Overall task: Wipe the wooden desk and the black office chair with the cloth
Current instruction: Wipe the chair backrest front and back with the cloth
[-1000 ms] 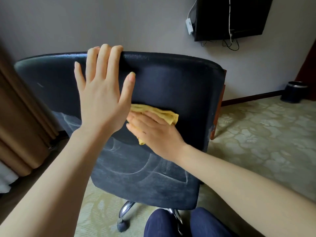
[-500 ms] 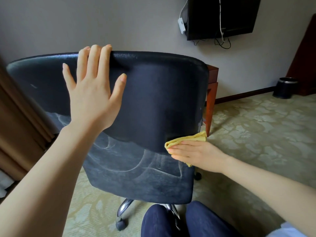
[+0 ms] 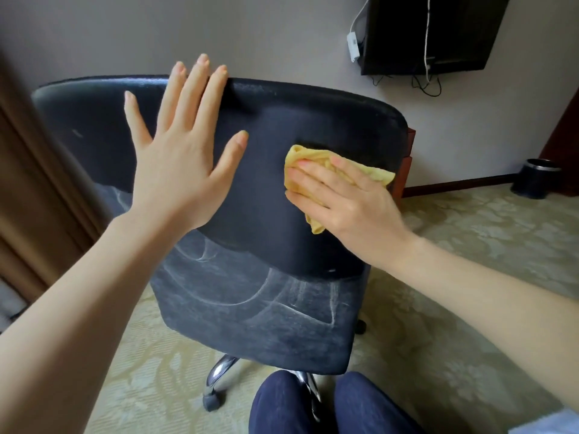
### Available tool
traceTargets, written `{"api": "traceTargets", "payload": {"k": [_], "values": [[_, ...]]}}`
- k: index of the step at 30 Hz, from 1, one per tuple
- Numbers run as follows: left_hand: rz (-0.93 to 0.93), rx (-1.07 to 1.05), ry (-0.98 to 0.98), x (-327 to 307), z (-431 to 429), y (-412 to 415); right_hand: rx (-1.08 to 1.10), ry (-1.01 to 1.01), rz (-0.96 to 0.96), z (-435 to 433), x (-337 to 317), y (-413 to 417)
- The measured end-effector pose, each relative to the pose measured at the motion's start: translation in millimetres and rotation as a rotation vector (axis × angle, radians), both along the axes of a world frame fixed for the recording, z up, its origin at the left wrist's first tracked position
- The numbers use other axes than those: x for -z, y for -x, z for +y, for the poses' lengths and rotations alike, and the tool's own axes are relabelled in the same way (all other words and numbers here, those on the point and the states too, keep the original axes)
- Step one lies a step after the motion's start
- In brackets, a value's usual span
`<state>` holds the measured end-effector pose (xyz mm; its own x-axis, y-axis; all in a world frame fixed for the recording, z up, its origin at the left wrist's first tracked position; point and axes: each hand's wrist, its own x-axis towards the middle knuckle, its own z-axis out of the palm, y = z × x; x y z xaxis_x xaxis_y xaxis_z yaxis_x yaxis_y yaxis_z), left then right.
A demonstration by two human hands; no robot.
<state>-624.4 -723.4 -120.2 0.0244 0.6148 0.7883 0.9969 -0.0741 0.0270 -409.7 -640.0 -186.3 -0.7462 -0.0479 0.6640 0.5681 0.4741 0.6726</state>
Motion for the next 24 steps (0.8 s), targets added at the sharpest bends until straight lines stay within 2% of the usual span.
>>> {"api": "traceTargets", "payload": {"k": [4, 9, 11, 14, 19, 24], "values": [[0.003, -0.01, 0.019, 16, -7, 6, -0.048, 0.018, 0.094, 3, 0, 50], [0.016, -0.058, 0.025, 35, -7, 24, 0.057, 0.055, 0.021, 5, 26, 107], [-0.027, -0.096, 0.026, 49, -8, 37, 0.113, 0.019, -0.003, 8, 42, 121], [-0.146, -0.176, 0.095, 79, -11, 57, 0.015, 0.125, -0.026, 16, 67, 137], [-0.321, -0.263, 0.253, 123, -18, 73, -0.021, 0.306, -0.214, 18, 115, 131], [-0.352, -0.324, 0.345, 136, -25, 81, -0.094, 0.259, -0.282, 22, 120, 110]]}}
